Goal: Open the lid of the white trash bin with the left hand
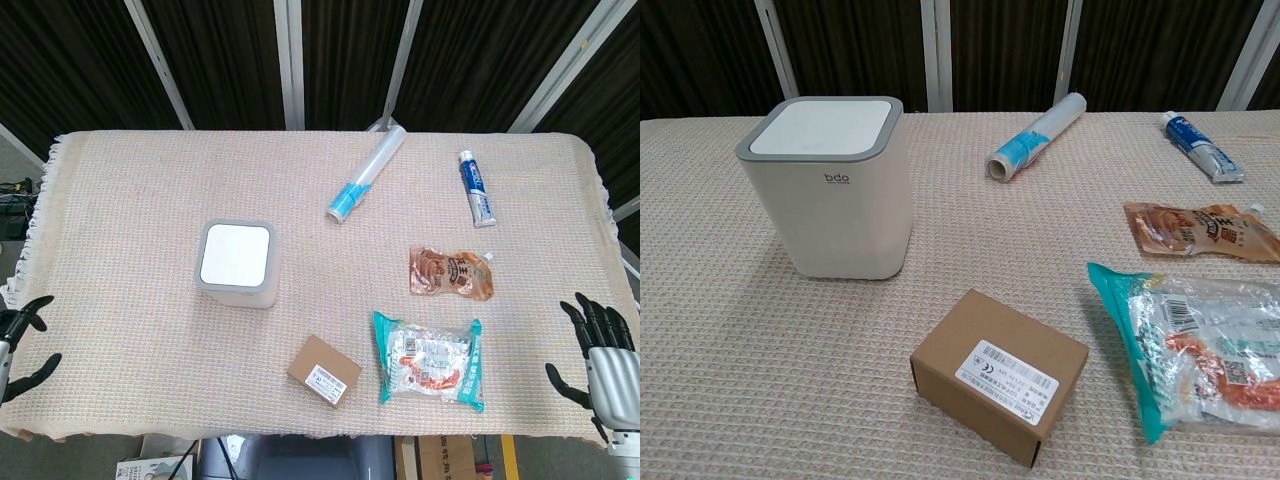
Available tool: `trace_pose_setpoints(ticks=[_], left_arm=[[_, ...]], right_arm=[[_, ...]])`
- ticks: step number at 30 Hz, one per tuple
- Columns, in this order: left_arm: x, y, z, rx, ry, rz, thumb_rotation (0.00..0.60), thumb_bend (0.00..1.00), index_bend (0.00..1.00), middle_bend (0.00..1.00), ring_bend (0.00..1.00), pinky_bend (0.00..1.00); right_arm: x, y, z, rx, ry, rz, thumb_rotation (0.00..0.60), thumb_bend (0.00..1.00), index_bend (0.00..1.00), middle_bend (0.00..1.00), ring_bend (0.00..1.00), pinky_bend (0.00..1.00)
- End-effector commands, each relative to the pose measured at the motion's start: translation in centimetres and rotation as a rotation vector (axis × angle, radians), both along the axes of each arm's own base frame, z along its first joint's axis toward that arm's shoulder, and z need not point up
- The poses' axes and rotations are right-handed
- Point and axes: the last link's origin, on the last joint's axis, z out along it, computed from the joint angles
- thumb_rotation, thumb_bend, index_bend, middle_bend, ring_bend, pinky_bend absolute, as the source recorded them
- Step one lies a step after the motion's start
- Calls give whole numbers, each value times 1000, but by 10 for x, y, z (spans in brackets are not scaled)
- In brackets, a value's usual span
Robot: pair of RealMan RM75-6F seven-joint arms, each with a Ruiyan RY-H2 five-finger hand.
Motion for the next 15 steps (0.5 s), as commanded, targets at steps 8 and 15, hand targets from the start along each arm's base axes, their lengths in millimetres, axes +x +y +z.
trace_pose_setpoints(ticks=[8, 15], left_arm=[[74, 82, -19, -204, 56, -167, 600, 723, 242, 852, 758, 701], [106, 110, -40, -251, 95, -176, 600, 726, 246, 854, 761, 701]], right_arm=[[1, 1, -6, 26, 10, -6, 600, 304, 117, 13, 40, 38], [1, 2, -5, 17, 12, -17, 600, 302, 117, 13, 45, 47]])
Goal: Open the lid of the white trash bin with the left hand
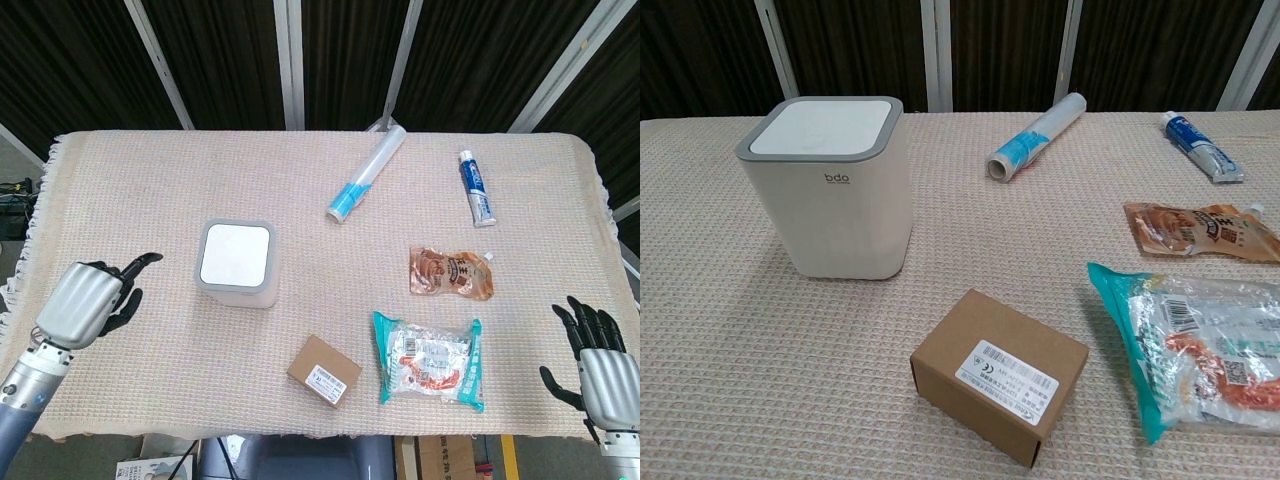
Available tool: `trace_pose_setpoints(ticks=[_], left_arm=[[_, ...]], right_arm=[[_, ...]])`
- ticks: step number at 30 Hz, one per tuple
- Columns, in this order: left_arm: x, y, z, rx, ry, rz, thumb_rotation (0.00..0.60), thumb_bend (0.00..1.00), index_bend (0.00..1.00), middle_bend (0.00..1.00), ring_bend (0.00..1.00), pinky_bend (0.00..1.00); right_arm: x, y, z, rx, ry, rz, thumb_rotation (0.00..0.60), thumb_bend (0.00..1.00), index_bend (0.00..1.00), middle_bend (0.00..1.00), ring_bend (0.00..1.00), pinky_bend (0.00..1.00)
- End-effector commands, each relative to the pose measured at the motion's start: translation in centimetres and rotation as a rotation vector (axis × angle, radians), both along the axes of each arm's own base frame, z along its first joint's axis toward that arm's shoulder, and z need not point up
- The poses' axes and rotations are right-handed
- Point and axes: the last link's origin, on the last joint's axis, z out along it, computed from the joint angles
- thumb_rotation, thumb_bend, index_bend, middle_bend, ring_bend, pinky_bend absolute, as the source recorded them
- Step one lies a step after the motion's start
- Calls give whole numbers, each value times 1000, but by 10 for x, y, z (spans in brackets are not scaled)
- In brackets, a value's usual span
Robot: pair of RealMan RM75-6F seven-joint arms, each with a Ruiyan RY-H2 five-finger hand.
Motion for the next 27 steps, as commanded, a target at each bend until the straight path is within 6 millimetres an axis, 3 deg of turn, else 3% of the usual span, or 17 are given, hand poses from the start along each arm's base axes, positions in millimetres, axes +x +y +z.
trace_pose_setpoints(ticks=[1, 17, 27], left_arm=[[24, 16, -16, -49, 17, -1, 600, 726, 248, 854, 761, 701], [51, 36, -63, -149, 125, -4, 600, 726, 304, 854, 763, 701], [47, 35, -85, -174, 193, 12, 600, 726, 306, 855, 763, 702]], right_arm=[[0, 0, 0, 1, 1, -5, 600, 302, 117, 13, 45, 48], [-1, -1, 0, -3, 2, -14, 600, 303, 117, 13, 48, 50], [-3, -3, 1, -6, 0, -21, 600, 304, 117, 13, 49, 61]])
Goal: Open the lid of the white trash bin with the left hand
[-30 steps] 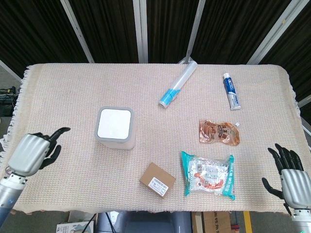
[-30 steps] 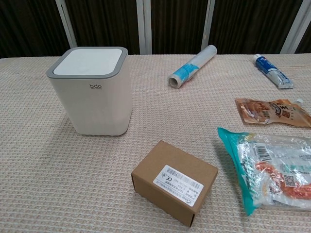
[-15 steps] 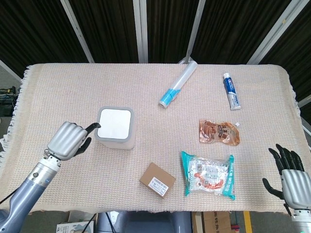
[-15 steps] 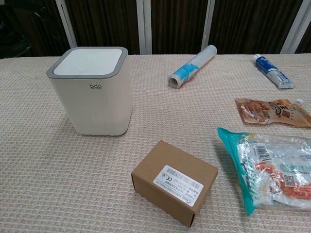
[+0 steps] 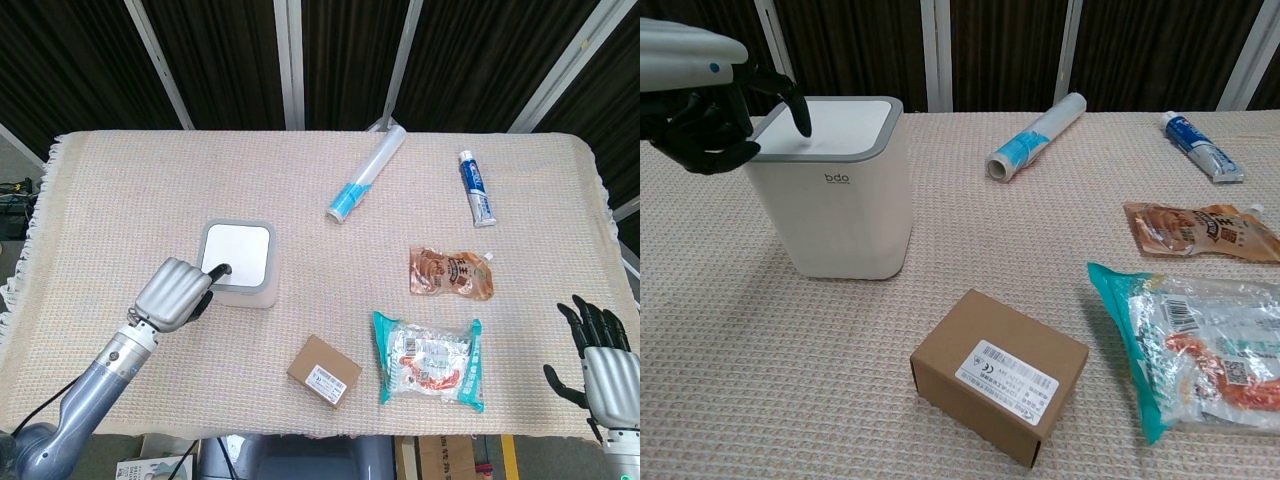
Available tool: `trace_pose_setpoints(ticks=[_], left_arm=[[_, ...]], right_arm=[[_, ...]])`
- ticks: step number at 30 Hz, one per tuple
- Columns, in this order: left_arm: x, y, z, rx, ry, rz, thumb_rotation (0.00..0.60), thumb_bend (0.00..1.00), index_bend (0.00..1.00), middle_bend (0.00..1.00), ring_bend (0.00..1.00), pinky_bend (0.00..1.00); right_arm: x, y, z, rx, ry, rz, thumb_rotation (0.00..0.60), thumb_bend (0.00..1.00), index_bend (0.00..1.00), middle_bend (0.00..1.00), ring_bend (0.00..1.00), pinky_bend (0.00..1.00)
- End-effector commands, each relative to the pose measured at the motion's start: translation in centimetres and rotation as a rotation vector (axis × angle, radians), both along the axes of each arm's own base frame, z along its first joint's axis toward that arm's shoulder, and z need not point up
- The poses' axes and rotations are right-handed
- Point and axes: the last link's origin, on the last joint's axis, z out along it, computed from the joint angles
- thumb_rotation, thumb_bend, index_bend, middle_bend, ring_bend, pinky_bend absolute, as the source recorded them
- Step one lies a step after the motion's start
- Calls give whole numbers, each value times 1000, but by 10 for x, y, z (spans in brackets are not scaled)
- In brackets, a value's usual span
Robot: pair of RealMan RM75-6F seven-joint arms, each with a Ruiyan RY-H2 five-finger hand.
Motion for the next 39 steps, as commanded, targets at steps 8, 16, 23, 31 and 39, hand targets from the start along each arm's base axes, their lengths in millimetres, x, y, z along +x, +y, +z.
trace_pose_setpoints(ticks=[8, 16, 23, 31, 39], left_arm=[[-7, 0, -15, -12, 62, 13, 600, 726, 306, 856, 763, 701], [-11, -3, -20, -31, 106, 8, 600, 723, 305, 857, 763, 701], [17, -8, 14, 117, -56, -65, 600, 629, 331, 829, 760, 702], [8, -50, 66, 418, -162, -145, 600, 309, 306, 555, 489, 560], [-59, -109, 74, 459, -153, 77, 600, 201, 287, 268, 149, 120]], right_arm=[[-1, -1, -1, -1, 0, -4, 600, 303, 117, 13, 49, 61], [-1, -1, -1, -1, 2, -1, 600, 304, 117, 13, 49, 61], [0, -1, -2, 1, 2, 0, 600, 303, 117, 13, 50, 61], [0, -1, -5, 14, 5, 2, 600, 304, 117, 13, 50, 61], [1, 0, -4, 15, 7, 3, 600, 303, 117, 13, 50, 60]])
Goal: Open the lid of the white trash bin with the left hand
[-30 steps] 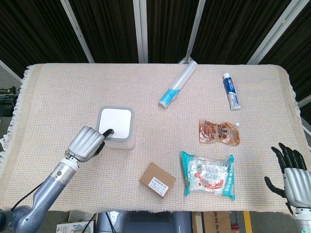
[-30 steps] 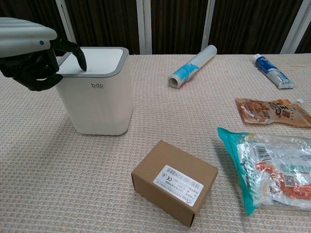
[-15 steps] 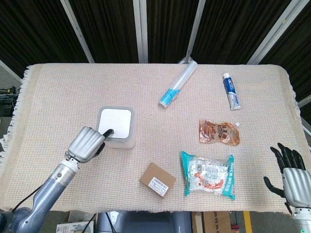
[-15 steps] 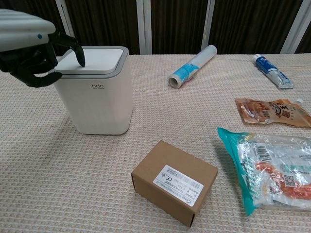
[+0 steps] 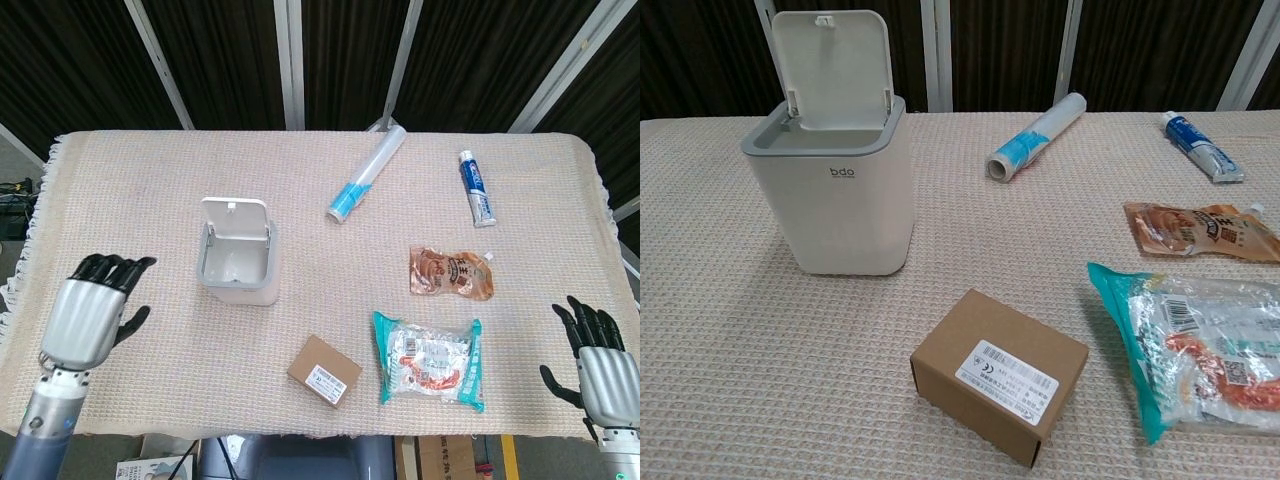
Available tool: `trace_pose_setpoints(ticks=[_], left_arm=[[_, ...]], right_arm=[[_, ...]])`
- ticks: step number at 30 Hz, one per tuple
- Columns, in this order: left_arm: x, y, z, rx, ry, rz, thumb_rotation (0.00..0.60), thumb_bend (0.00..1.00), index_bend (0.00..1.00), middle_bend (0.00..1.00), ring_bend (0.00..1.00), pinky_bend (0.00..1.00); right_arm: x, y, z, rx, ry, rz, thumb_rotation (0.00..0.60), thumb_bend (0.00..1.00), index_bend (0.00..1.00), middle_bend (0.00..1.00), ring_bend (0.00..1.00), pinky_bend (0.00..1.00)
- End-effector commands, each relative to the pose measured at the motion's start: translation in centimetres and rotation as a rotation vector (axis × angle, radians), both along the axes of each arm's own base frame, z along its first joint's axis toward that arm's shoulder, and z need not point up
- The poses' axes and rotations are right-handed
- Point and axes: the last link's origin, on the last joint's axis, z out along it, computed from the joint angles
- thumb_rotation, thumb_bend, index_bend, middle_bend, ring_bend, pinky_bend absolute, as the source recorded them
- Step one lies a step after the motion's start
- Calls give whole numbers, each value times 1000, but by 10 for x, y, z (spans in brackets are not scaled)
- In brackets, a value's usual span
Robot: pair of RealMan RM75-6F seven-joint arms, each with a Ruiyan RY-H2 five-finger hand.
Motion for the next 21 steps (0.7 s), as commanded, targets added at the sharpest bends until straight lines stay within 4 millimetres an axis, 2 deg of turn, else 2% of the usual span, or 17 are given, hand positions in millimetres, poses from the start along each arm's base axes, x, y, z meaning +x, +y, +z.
trace_pose_setpoints(ticks=[1, 5, 11, 15, 21], left_arm=[[-34, -36, 5, 1, -31, 80, 600, 195, 286, 256, 137, 107], [-69, -66, 12, -15, -92, 150, 600, 189, 281, 220, 86, 80], [-105, -92, 21, -92, -187, 227, 600, 189, 273, 185, 63, 76], [-118, -92, 25, -118, -201, 269, 600, 189, 260, 182, 63, 76], [-122, -89, 31, -109, -214, 257, 600, 189, 258, 181, 63, 76]], right_arm=[[1, 0, 1, -3, 0, 4, 600, 303, 117, 13, 50, 60], [1, 1, 1, -3, 5, 13, 600, 303, 117, 13, 49, 61], [2, 1, 1, 17, 19, 52, 600, 304, 117, 13, 21, 61], [4, 1, 3, 10, 21, 100, 600, 303, 117, 13, 21, 55], [5, 2, 3, -5, 15, 139, 600, 303, 117, 13, 21, 52]])
